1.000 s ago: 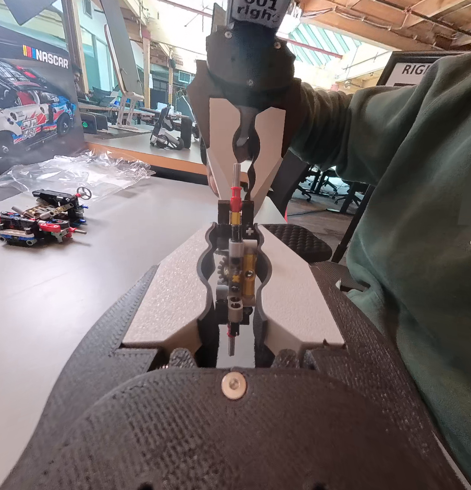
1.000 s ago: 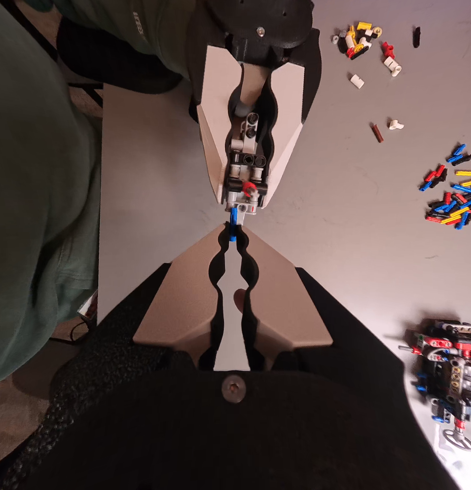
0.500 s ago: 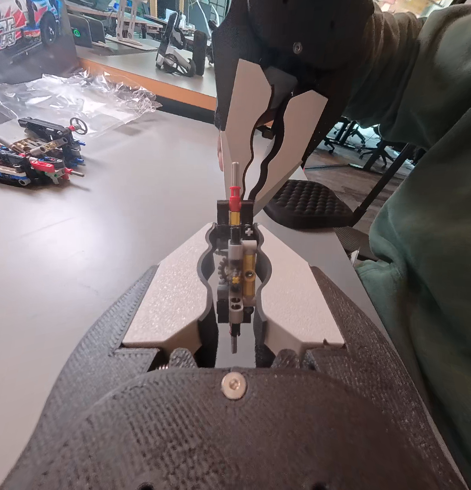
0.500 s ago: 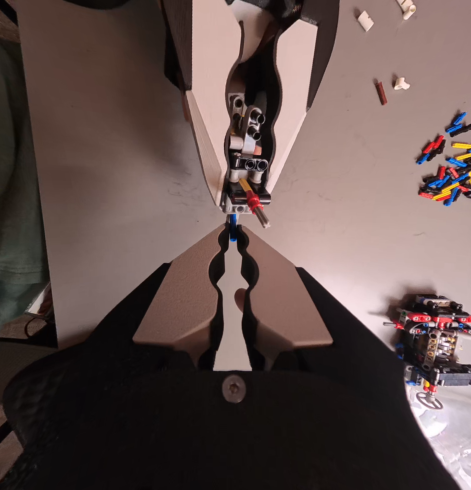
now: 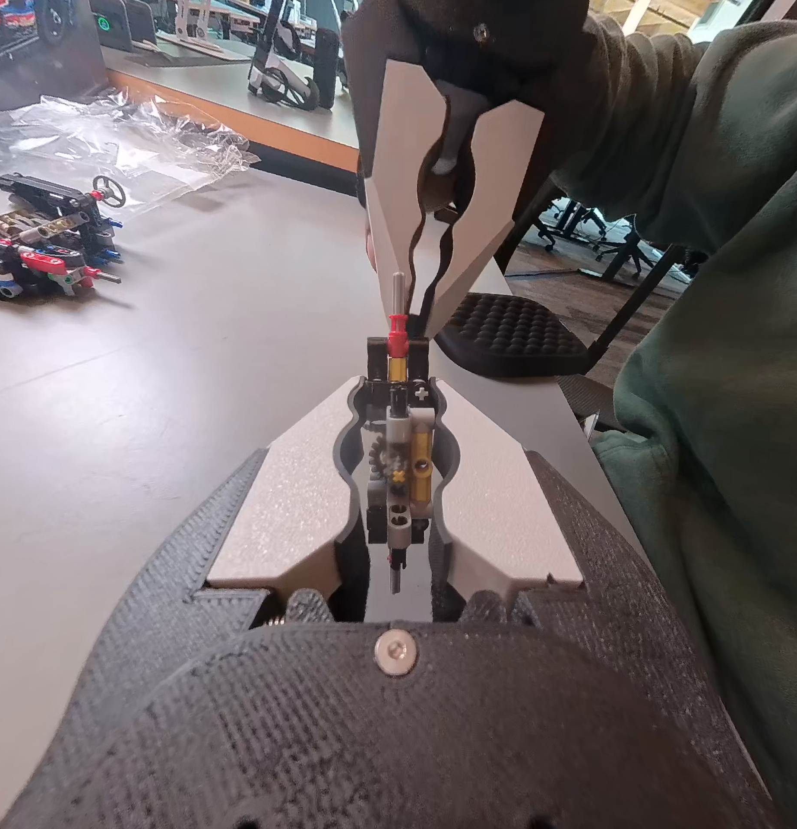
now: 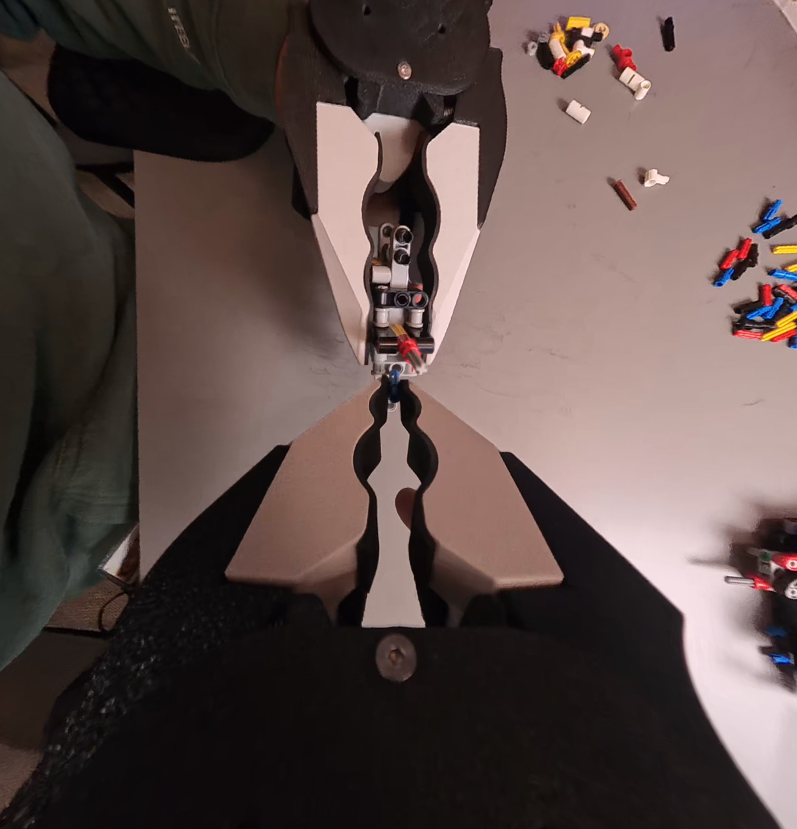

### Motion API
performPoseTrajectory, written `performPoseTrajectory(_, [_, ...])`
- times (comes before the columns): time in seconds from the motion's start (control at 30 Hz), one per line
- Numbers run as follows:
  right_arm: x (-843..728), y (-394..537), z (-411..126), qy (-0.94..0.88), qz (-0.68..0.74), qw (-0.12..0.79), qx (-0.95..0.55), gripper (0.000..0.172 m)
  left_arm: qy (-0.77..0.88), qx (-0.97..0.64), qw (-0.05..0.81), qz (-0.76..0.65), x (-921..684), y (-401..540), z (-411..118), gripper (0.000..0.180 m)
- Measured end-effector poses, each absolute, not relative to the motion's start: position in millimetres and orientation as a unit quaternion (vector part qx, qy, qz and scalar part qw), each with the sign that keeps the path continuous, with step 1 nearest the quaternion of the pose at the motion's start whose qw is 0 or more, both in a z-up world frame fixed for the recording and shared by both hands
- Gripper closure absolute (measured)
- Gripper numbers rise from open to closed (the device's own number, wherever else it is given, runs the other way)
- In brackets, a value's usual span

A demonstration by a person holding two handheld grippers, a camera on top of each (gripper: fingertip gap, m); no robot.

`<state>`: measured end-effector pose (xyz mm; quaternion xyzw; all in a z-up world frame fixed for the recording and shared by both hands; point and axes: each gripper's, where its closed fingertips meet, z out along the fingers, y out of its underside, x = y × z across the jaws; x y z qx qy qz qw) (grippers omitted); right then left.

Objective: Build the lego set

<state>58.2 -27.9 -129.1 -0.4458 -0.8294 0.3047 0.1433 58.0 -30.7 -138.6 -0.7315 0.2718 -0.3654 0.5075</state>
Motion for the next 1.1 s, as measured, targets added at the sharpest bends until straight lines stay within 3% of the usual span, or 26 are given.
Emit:
performPoseTrajectory(0.03, [58.1, -27.9, -128.2, -0.825, 0.314, 0.138, -0.450, 0.169, 0.275, -0.732, 0.505, -0.366, 59.1, -31.5, -139.6, 0.155])
performPoseTrajectory(0.43, [61.4, -36.0, -135.8, -0.835, 0.311, 0.093, -0.445, 0.169, 0.283, -0.725, 0.498, -0.382, 66.3, -36.5, -139.0, 0.155])
performPoseTrajectory(1.1, [61.3, -39.9, -107.6, -0.770, 0.418, 0.107, -0.470, 0.169, 0.220, -0.661, 0.537, -0.476, 63.4, -39.6, -102.7, 0.156])
